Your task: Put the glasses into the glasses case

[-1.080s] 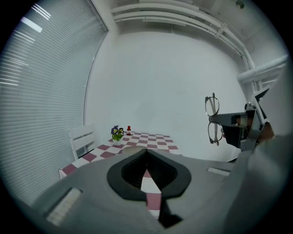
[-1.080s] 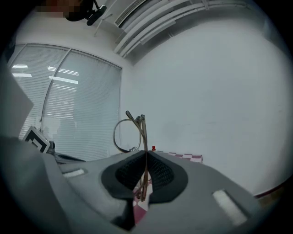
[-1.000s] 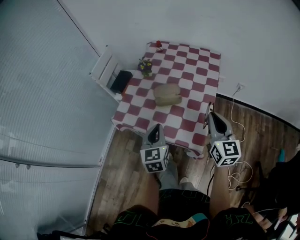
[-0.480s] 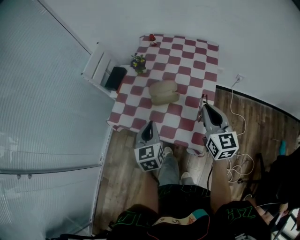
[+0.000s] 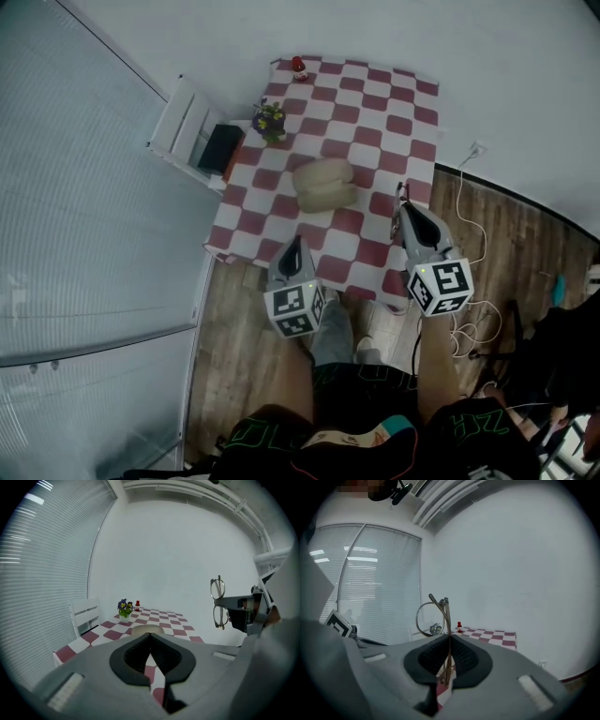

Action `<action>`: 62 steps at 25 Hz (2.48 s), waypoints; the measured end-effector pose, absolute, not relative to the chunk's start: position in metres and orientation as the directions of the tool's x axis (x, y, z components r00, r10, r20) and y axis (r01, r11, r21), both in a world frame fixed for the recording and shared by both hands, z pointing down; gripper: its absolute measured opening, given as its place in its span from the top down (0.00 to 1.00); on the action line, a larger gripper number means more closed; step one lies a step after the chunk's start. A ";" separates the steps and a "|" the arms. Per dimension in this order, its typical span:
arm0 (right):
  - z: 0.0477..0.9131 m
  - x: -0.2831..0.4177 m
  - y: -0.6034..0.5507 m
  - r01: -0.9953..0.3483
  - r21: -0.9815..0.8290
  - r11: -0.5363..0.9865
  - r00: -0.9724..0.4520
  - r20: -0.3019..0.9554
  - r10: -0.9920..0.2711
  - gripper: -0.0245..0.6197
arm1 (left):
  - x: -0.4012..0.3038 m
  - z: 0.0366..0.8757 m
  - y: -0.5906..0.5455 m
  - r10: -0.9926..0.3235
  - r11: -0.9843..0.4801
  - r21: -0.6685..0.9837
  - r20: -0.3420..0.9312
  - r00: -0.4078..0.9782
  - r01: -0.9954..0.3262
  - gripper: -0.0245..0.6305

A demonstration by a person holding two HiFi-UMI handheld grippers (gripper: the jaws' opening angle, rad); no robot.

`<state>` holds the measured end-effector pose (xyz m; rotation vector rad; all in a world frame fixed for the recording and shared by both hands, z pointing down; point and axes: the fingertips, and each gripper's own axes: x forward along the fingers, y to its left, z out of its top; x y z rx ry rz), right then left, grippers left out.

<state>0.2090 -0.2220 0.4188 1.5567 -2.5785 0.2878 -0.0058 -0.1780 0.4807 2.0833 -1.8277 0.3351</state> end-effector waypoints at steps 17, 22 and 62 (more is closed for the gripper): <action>0.442 0.184 -0.278 -0.899 -0.099 0.427 -0.438 0.251 -0.863 0.93 | -0.036 0.515 -0.229 -0.877 -0.118 0.137 0.450 0.168 -0.983 0.95; 0.447 0.175 -0.288 -0.903 -0.084 0.422 -0.428 0.270 -0.863 0.93 | -0.041 0.520 -0.245 -0.873 -0.139 0.152 0.447 0.194 -0.979 0.95; 0.417 0.101 -0.323 -0.821 0.178 0.543 -0.465 0.346 -0.815 0.93 | -0.079 0.500 -0.292 -0.904 -0.162 0.236 0.354 0.240 -0.958 0.95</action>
